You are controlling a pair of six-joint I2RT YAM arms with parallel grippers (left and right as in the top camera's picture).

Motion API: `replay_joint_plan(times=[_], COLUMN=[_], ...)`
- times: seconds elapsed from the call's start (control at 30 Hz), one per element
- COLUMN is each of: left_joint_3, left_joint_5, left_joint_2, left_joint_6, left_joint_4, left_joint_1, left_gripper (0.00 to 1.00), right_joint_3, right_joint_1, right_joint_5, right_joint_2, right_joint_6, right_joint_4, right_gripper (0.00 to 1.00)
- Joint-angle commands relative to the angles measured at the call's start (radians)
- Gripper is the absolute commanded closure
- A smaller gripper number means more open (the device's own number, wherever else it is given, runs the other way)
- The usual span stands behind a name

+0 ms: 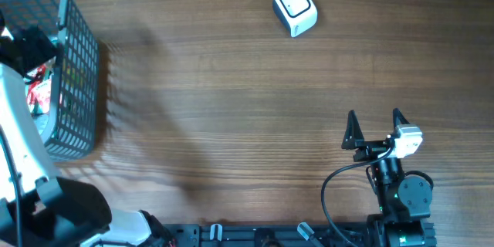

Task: Scan the item barcode
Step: 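Reach the left gripper into the basket and grasp the Kleenex pack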

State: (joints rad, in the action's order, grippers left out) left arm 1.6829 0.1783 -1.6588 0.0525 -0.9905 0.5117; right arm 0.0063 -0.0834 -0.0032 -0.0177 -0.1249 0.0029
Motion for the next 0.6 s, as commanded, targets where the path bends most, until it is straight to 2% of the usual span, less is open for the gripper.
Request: replay_joint_plan(times=[0.0, 0.33, 0.57], left_joint_3=[0.017, -0.01, -0.145], left_joint_5=[-0.025, -0.055, -0.135], left_joint_2=[-0.053, -0.093, -0.093], left_joint_6=[-0.022, -0.011, -0.011], left_joint_4=[-0.041, -0.097, -0.073], left_joint_1=[0.007, 0.039, 0.087], left_gripper=[0.03, 0.02, 0.08], right_joint_3=[-0.001, -0.001, -0.001], right_joint_1=[0.004, 0.004, 0.004], right_joint_5=[0.005, 0.005, 0.005], right_joint_2=[0.004, 0.004, 0.004], right_joint_6=[0.017, 0.017, 0.017], right_joint_4=[0.004, 0.004, 0.004], right_gripper=[0.0, 0.0, 0.0])
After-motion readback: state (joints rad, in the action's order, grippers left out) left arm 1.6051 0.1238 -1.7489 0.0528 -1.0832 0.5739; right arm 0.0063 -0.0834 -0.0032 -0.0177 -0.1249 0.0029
